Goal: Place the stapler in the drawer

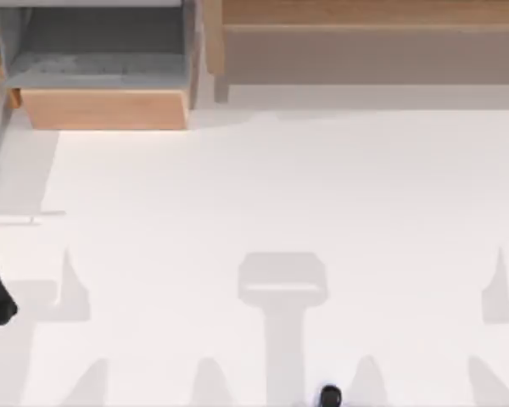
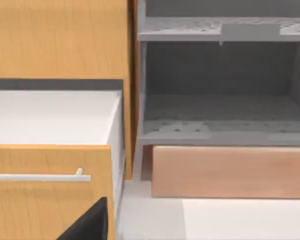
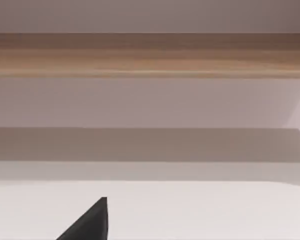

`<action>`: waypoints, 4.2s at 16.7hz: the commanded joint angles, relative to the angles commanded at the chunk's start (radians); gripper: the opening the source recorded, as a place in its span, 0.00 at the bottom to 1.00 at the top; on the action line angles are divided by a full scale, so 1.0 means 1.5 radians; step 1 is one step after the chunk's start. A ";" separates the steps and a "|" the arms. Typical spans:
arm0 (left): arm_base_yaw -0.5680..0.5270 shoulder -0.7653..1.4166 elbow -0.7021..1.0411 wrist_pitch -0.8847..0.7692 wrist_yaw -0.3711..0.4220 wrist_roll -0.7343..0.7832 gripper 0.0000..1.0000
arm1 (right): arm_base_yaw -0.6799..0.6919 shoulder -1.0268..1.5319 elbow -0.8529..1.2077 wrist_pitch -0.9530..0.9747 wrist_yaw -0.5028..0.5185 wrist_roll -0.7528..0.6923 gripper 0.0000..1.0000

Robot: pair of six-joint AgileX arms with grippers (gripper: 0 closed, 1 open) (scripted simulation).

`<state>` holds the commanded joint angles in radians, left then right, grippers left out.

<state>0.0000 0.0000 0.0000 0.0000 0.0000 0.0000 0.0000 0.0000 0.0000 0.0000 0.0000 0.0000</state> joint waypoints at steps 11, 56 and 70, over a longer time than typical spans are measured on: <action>-0.191 0.302 0.220 -0.159 0.000 -0.150 1.00 | 0.000 0.000 0.000 0.000 0.000 0.000 1.00; -0.794 1.350 0.844 -0.542 0.000 -0.621 0.55 | 0.000 0.000 0.000 0.000 0.000 0.000 1.00; -0.794 1.350 0.844 -0.542 0.000 -0.621 0.00 | 0.000 0.000 0.000 0.000 0.000 0.000 1.00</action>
<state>-1.1913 2.0251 1.2658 -0.8127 0.0005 -0.9313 0.0000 0.0000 0.0000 0.0000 0.0000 0.0000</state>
